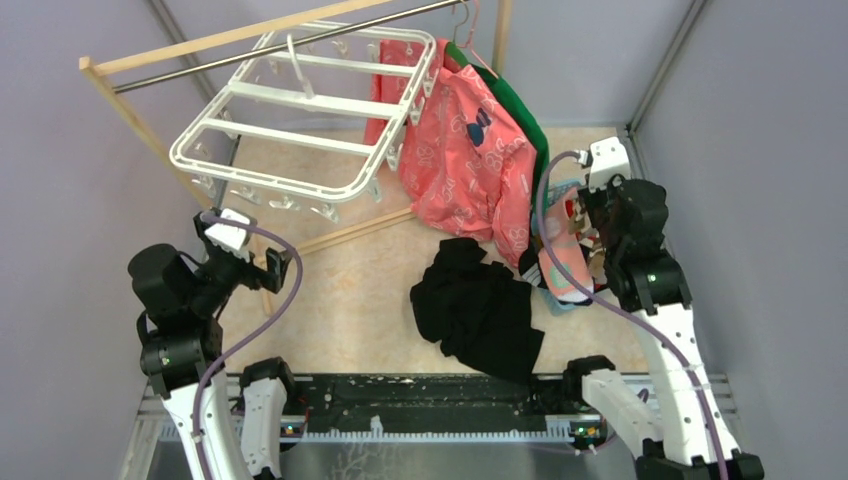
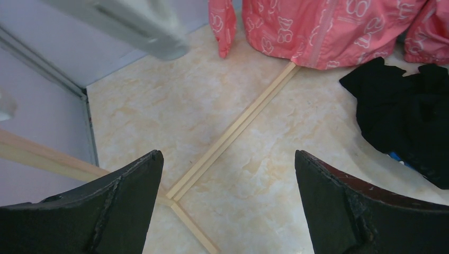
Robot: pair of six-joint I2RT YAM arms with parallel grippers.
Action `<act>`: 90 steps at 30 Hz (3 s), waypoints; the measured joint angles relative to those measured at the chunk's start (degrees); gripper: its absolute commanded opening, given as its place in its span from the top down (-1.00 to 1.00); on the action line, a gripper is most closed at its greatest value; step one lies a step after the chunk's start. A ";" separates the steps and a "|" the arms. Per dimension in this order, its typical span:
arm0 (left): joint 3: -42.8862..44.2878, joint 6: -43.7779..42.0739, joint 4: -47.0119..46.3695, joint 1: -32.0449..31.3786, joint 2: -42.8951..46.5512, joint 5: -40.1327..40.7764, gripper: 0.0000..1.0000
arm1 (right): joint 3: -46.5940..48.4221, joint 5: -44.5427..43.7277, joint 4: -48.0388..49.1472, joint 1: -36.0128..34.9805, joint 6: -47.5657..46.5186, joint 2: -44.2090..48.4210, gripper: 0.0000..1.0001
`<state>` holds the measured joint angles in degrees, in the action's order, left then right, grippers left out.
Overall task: Remove the socks clipped to the hanger
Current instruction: Place the sock in the bin.
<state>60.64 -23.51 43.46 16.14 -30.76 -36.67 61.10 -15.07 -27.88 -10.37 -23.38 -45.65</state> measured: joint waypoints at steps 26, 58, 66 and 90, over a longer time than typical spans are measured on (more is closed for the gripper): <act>-6.51 -1.42 3.39 -1.66 1.95 -13.81 -0.98 | -7.96 30.86 8.61 14.56 19.28 -32.98 1.00; -11.13 3.26 -3.98 -4.76 1.03 -1.97 -0.98 | -1.66 33.22 1.88 15.04 16.94 -21.90 -0.70; -13.62 4.35 -9.66 -5.53 0.35 0.70 -0.98 | -0.59 32.59 -1.81 15.04 15.08 -15.87 -0.97; -29.33 8.09 -33.46 -5.55 1.99 4.02 -0.98 | -16.63 36.70 6.88 15.04 16.61 1.97 -0.97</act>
<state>31.31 -15.42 10.00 10.59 -28.77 -32.64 44.47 21.63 -20.99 4.67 -6.76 -43.68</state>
